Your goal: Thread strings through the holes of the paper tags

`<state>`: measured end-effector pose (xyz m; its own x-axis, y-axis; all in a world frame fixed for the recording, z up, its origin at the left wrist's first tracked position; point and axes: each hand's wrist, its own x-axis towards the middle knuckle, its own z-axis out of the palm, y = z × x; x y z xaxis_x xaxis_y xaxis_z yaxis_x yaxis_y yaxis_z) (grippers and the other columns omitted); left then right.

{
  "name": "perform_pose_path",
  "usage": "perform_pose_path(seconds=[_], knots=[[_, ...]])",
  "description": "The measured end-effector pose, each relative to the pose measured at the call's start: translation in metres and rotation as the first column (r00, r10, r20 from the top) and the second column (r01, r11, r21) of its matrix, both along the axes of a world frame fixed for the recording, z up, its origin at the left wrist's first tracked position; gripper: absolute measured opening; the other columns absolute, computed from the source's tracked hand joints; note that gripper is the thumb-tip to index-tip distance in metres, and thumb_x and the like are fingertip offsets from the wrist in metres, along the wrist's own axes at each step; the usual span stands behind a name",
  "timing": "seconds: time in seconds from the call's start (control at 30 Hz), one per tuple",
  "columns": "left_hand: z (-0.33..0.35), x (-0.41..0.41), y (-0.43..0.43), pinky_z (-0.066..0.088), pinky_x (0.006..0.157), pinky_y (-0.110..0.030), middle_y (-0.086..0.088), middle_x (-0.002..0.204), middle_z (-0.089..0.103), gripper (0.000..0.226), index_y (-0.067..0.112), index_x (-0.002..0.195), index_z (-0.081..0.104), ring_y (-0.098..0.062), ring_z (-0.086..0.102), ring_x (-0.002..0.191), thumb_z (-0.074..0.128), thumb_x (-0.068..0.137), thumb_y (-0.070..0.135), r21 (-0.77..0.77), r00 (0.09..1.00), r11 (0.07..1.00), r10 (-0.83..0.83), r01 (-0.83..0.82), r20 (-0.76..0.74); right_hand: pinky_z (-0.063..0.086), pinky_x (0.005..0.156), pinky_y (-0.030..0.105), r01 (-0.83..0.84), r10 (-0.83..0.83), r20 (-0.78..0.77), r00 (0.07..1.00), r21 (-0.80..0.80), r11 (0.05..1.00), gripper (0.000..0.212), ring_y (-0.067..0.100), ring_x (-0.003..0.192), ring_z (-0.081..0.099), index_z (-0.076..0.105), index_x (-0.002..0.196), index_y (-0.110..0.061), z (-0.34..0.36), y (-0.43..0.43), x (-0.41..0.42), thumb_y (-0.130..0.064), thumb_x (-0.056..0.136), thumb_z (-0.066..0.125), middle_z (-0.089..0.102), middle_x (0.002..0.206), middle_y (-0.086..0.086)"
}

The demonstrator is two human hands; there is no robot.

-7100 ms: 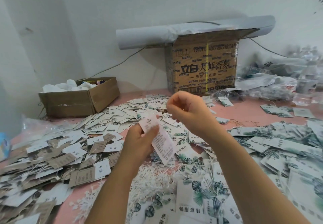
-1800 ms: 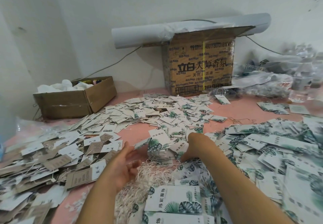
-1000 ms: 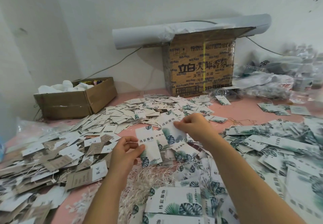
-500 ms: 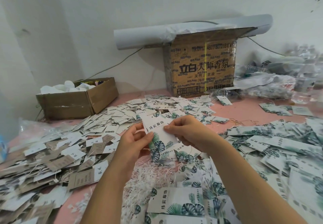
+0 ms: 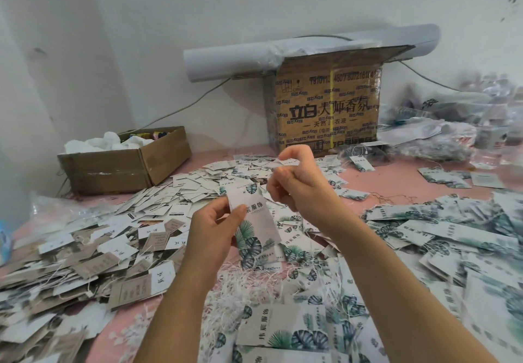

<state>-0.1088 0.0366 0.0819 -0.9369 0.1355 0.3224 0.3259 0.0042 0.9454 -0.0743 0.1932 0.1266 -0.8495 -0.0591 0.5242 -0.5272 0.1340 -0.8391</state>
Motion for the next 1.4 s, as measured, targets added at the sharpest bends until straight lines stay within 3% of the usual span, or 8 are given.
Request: perform_pose_path(seconds=[0.13,0.43,0.67,0.9,1.03,1.1,1.2,1.4], knots=[[0.001,0.002,0.001,0.055,0.055,-0.026,0.003,0.075,0.073,0.014,0.018,0.085,0.068,-0.009,0.068,0.069,0.057,0.092,0.013,-0.028,1.0,1.0,-0.005,0.005,0.003,0.029,0.04,0.009,-0.122,0.122,-0.064,0.991,0.005,0.993,0.02,-0.001,0.039,0.037,0.04,0.082,-0.011,0.004,-0.004,0.003,0.002,0.096,0.038,0.054,0.061,0.009],[0.006,0.006,0.002,0.05,0.05,-0.019,0.006,0.077,0.072,0.017,0.023,0.09,0.067,-0.005,0.068,0.068,0.054,0.093,0.012,-0.015,0.999,0.999,-0.035,0.035,-0.003,0.038,0.048,0.006,0.043,-0.033,-0.078,0.996,0.134,0.99,0.023,-0.008,0.05,0.052,0.05,0.076,-0.015,0.001,-0.002,-0.004,0.005,0.086,0.057,0.059,0.068,0.001],[0.01,0.01,0.003,0.054,0.052,-0.023,0.005,0.076,0.072,0.019,0.024,0.087,0.068,-0.008,0.068,0.066,0.056,0.091,0.01,-0.003,0.998,0.999,-0.054,0.054,-0.025,0.047,0.065,0.013,0.186,-0.17,-0.093,0.981,0.213,0.959,0.024,0.005,0.068,0.06,0.059,0.08,-0.019,-0.001,-0.001,-0.009,0.005,0.082,0.063,0.064,0.073,-0.006],[0.011,0.011,0.002,0.052,0.05,-0.022,0.002,0.08,0.072,0.013,0.022,0.087,0.068,-0.009,0.068,0.066,0.059,0.09,0.013,-0.003,0.998,0.998,-0.062,0.062,-0.024,0.035,0.058,0.002,0.395,-0.337,-0.208,0.918,0.416,0.819,0.005,-0.017,0.055,0.046,0.073,0.082,-0.005,0.005,-0.001,-0.005,-0.003,0.078,0.07,0.053,0.062,-0.018],[0.011,0.01,0.001,0.053,0.05,-0.025,0.002,0.081,0.072,0.013,0.024,0.085,0.068,-0.011,0.069,0.069,0.06,0.09,0.015,-0.013,0.998,0.999,-0.053,0.053,-0.026,0.032,0.061,0.008,0.461,-0.367,-0.279,0.888,0.542,0.703,0.01,-0.002,0.069,0.047,0.074,0.09,-0.01,0.006,-0.003,-0.005,-0.014,0.083,0.068,0.063,0.081,-0.004],[0.011,0.011,0.001,0.054,0.052,-0.028,0.003,0.081,0.072,0.016,0.027,0.082,0.068,-0.011,0.069,0.069,0.06,0.09,0.016,-0.021,0.998,0.999,-0.051,0.051,-0.028,0.031,0.067,0.019,0.497,-0.406,-0.29,0.867,0.57,0.654,0.012,0.01,0.082,0.046,0.073,0.092,-0.012,0.004,-0.002,-0.007,-0.019,0.084,0.066,0.057,0.084,-0.005],[0.011,0.011,0.001,0.054,0.05,-0.024,0.004,0.079,0.072,0.017,0.026,0.081,0.068,-0.009,0.069,0.068,0.059,0.09,0.015,-0.011,0.998,0.998,-0.06,0.059,-0.018,0.031,0.063,0.025,0.563,-0.476,-0.317,0.82,0.593,0.575,0.012,0.007,0.081,0.04,0.07,0.091,-0.019,0.002,-0.002,-0.008,-0.027,0.087,0.062,0.047,0.081,-0.011],[0.011,0.012,0.002,0.052,0.049,-0.024,0.002,0.079,0.072,0.015,0.024,0.083,0.068,-0.009,0.069,0.066,0.059,0.09,0.014,-0.019,0.998,0.998,-0.065,0.065,-0.015,0.038,0.055,0.028,0.488,-0.399,-0.281,0.873,0.52,0.701,0.019,0.004,0.055,0.043,0.068,0.084,-0.014,0.002,-0.001,-0.008,-0.029,0.09,0.057,0.05,0.059,-0.014]])
